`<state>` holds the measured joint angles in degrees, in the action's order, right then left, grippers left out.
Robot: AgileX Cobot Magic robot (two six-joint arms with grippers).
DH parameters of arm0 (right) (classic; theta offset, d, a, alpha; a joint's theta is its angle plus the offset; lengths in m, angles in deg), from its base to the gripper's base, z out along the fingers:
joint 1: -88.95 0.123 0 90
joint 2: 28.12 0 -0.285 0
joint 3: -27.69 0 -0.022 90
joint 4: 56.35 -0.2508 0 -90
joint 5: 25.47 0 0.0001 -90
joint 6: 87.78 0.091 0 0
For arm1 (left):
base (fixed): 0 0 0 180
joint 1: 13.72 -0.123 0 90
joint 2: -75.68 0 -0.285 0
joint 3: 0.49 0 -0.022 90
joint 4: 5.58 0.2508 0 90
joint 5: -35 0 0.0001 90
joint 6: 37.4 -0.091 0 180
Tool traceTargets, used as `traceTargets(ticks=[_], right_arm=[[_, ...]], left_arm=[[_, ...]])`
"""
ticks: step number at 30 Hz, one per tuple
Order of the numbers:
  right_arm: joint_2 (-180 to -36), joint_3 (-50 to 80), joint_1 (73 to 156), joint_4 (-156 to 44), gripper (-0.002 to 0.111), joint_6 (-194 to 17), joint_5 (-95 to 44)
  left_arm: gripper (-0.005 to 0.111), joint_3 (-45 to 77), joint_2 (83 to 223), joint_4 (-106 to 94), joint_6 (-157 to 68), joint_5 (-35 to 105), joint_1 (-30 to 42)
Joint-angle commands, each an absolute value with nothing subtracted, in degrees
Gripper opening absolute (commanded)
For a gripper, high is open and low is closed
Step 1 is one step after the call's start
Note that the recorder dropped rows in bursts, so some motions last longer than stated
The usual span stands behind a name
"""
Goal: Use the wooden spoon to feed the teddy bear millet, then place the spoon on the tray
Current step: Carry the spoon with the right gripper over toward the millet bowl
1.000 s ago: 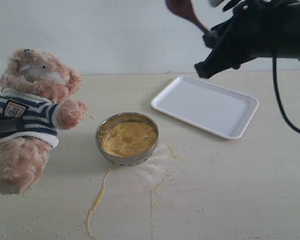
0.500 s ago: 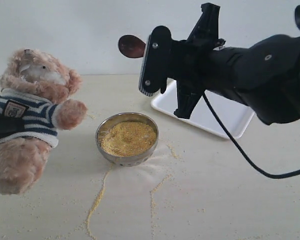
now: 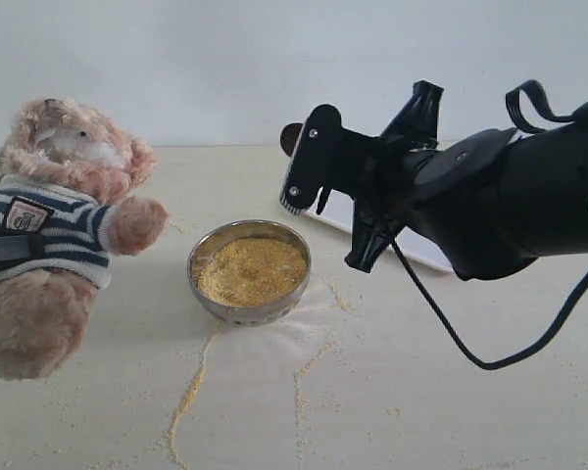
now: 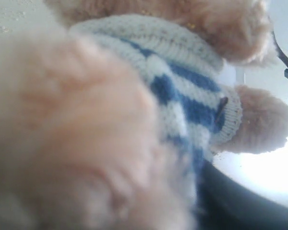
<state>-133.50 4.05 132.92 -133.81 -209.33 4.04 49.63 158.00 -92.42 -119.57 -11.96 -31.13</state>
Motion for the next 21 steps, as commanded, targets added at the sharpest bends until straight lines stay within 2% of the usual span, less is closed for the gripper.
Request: traceTargets(ticks=[1,7,16,19,21], right_arm=[[-133.2,3.8,132.9,-138.2,0.0,-209.8,8.0],[-133.2,3.8,132.9,-138.4,0.0,-209.8,8.2],[-133.2,3.3,132.7,-142.3,0.0,-207.3,16.7],[-133.0,1.2,132.7,-131.1,0.0,-188.4,17.5],[-132.4,-1.3,132.7,-119.3,0.0,-167.0,16.6]], left_arm=[[0.005,49.7,158.0,-93.3,-119.3,-12.6,-31.3],[0.005,49.7,158.0,-93.3,-119.3,-12.6,-31.3],[0.005,49.7,158.0,-93.3,-119.5,-12.6,-31.3],[0.005,49.7,158.0,-93.3,-119.5,-12.6,-31.3],[0.005,49.7,158.0,-93.3,-119.5,-12.6,-31.3]])
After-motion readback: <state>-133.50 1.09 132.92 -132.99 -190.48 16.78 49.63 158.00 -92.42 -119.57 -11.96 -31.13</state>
